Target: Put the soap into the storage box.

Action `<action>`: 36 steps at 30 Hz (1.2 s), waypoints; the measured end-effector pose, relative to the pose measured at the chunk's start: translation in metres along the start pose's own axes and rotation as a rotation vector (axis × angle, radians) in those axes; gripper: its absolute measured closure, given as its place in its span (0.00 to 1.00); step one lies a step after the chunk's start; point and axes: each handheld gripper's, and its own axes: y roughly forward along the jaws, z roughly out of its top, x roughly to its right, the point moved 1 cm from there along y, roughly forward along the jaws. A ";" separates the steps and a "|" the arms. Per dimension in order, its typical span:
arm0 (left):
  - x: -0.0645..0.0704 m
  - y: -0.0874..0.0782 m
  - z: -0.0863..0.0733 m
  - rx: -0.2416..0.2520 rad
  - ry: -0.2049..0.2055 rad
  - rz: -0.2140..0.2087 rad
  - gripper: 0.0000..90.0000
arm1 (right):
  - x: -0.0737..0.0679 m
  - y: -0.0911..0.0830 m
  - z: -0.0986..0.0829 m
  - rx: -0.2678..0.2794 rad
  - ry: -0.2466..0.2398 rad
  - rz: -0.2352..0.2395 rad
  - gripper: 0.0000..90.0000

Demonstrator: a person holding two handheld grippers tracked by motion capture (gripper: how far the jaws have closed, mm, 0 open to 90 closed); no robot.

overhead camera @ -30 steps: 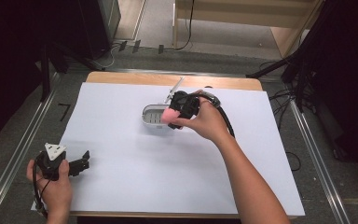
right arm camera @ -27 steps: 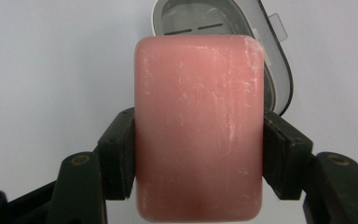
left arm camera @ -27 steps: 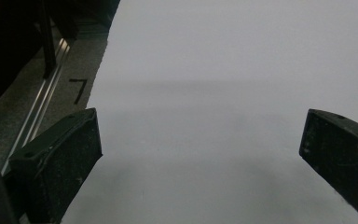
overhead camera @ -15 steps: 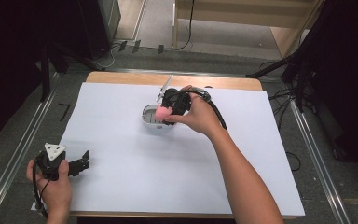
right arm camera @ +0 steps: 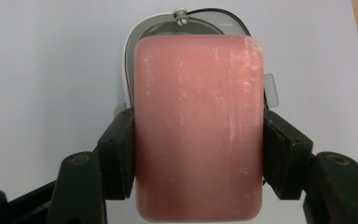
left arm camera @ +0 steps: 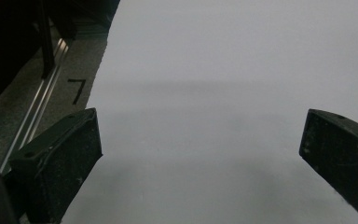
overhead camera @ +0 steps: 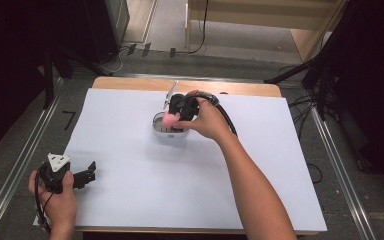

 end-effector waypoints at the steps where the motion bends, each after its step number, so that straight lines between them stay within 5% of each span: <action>1: 0.000 0.000 0.000 0.001 -0.001 0.000 0.00 | 0.000 0.001 0.000 -0.006 -0.002 -0.001 0.42; 20: 0.000 0.000 0.000 -0.004 -0.001 -0.006 0.00 | 0.008 0.015 0.003 0.020 -0.044 0.015 0.42; 36: 0.000 0.000 0.000 -0.006 0.000 -0.009 0.00 | 0.009 0.021 0.000 0.003 -0.024 0.058 0.41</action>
